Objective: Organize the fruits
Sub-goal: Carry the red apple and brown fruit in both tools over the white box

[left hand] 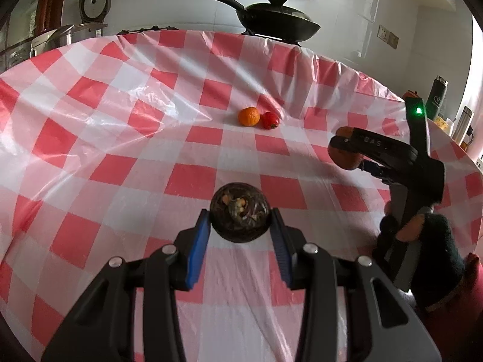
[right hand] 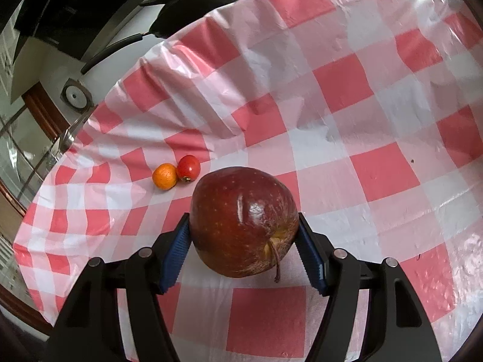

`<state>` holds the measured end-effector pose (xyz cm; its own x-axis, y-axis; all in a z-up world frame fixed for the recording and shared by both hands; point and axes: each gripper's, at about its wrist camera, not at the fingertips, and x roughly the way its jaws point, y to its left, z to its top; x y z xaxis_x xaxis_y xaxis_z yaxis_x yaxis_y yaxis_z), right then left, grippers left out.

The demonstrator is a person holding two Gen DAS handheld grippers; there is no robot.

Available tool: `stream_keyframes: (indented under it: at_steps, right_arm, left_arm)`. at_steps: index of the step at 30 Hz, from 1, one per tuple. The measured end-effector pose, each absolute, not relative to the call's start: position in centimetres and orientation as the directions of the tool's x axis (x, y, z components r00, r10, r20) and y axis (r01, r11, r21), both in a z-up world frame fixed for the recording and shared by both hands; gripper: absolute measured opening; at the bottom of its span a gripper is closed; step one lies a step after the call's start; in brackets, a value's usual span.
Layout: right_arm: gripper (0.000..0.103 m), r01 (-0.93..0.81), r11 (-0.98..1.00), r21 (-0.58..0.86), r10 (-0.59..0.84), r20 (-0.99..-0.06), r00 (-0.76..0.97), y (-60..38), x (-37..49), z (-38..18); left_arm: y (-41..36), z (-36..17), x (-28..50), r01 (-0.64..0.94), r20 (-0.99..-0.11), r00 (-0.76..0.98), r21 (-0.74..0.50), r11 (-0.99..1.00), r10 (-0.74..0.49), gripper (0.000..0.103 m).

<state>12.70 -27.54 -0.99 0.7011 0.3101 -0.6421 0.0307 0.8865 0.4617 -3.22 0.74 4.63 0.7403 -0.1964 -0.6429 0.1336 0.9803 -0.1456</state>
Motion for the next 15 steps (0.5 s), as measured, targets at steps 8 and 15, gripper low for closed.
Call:
stream_keyframes:
  at_steps: [8, 15]
  right_arm:
    - [0.066, 0.042, 0.899, 0.436, 0.292, -0.667, 0.685, -27.2, 12.9, -1.0]
    - [0.066, -0.013, 0.87, 0.493, 0.387, -0.667, 0.637, -25.8, 9.9, -0.4]
  left_arm:
    - [1.1, 5.1, -5.3, 0.122, -0.642, 0.744, -0.145, 0.982, -0.187, 0.04]
    - [2.0, 5.1, -6.8, 0.101, -0.643, 0.746, -0.148, 0.984, -0.173, 0.04]
